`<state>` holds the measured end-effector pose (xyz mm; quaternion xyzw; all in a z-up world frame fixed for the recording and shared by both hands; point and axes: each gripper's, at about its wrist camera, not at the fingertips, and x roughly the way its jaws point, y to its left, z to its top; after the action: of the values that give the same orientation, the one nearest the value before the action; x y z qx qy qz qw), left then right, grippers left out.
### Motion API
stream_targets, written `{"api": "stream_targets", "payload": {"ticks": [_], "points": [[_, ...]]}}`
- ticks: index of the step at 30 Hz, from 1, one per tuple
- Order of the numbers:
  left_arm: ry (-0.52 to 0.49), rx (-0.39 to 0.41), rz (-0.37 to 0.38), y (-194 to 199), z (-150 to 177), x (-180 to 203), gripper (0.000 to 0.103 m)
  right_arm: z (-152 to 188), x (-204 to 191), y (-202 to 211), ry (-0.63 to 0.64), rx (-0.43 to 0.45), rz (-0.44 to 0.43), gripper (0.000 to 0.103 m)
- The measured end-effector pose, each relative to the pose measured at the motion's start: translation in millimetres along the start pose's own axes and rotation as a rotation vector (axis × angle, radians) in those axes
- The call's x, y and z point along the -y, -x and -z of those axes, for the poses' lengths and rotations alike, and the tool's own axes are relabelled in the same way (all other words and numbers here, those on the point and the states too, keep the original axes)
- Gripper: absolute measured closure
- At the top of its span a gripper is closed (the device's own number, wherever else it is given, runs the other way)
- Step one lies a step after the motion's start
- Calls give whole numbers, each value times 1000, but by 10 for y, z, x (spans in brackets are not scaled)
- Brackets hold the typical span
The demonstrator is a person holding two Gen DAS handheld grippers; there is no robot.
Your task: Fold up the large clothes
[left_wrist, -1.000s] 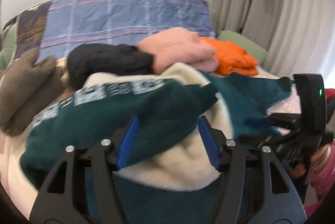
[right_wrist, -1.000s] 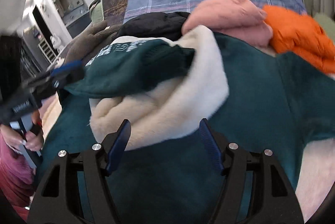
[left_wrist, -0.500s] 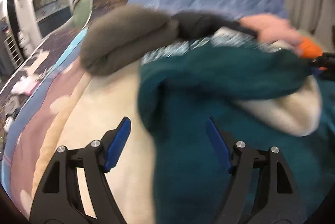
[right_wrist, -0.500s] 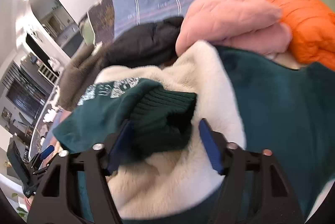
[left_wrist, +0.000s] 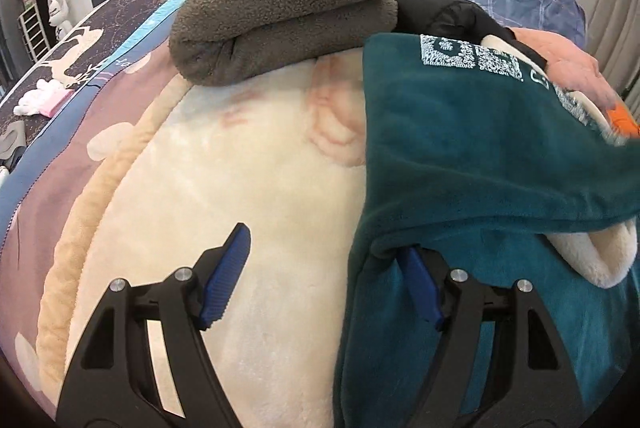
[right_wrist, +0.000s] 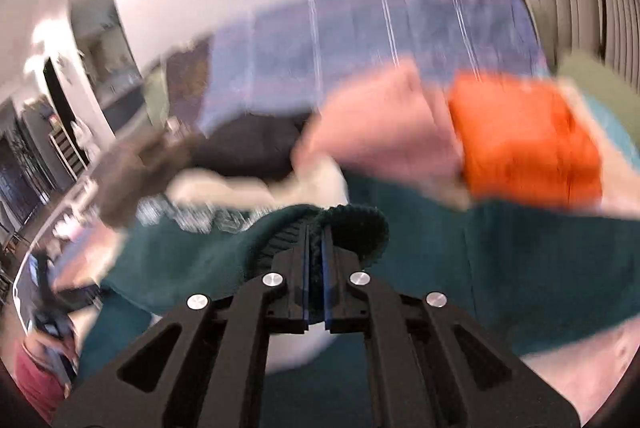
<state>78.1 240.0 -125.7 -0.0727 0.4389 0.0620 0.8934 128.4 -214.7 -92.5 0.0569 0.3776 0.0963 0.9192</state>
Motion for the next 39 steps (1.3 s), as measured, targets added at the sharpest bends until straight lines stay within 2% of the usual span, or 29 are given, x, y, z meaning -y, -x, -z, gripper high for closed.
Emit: {"api": "stream_targets", "payload": {"ticks": [2, 4, 6, 7, 8, 9, 11, 12, 15, 17, 18, 19, 20, 22, 24, 28, 30, 33, 35, 36, 37, 39], "points": [[-27, 13, 3, 49, 14, 29, 35, 158, 146, -210, -37, -82, 22, 94], [-77, 27, -2, 143, 41, 89, 42, 245, 243, -242, -74, -94, 23, 90], [-122, 43, -9, 263, 69, 145, 59, 205, 288, -118, -101, -54, 11, 87], [-134, 55, -10, 365, 80, 163, 65, 153, 282, -11, -107, -17, 4, 86], [-130, 66, 4, 450, 76, 166, 73, 116, 254, 78, -100, 16, 1, 86], [-116, 83, 34, 544, 54, 163, 77, 68, 189, 163, -81, 49, -5, 86], [-65, 133, 139, 739, -61, 214, 78, -24, -23, 260, -30, 94, -46, 86], [-66, 145, 161, 776, -113, 274, 78, -41, -105, 271, -13, 99, -69, 86], [-149, 176, 200, 767, -285, 705, 77, -35, -415, 92, 41, 56, -161, 85], [-205, 167, 246, 629, -358, 1033, 77, 5, -545, -183, 62, -11, -149, 80], [-222, 155, 265, 543, -373, 1162, 77, 96, -546, -393, 69, -75, -95, 77], [-251, 132, 270, 398, -364, 1315, 75, 165, -518, -591, 65, -120, -65, 77], [-275, 106, 255, 265, -341, 1409, 68, 234, -475, -687, 55, -123, -57, 78], [-289, 34, 202, -124, -195, 1532, 63, 317, -472, -697, 77, -75, -54, 78], [-272, 61, 208, -306, -51, 1535, 62, 323, -585, -645, 130, -67, -11, 78], [-247, 86, 229, -277, -34, 1494, 61, 326, -608, -685, 120, -58, -18, 77], [-240, 86, 234, -303, -31, 1500, 60, 312, -558, -620, 93, -65, -50, 76], [-242, 89, 229, -266, -33, 1483, 59, 252, -321, -373, -3, -80, -147, 74], [-243, 91, 226, -248, -26, 1471, 58, 185, -68, -129, -73, -41, -176, 69], [-244, 91, 223, -243, -23, 1469, 58, 144, 99, 21, -97, 2, -124, 50], [-244, 90, 222, -240, -26, 1466, 58, 100, 351, 231, -123, 80, -29, 38], [-245, 94, 205, -237, -24, 1471, 53, 63, 831, 508, -188, 159, 93, 38]]}}
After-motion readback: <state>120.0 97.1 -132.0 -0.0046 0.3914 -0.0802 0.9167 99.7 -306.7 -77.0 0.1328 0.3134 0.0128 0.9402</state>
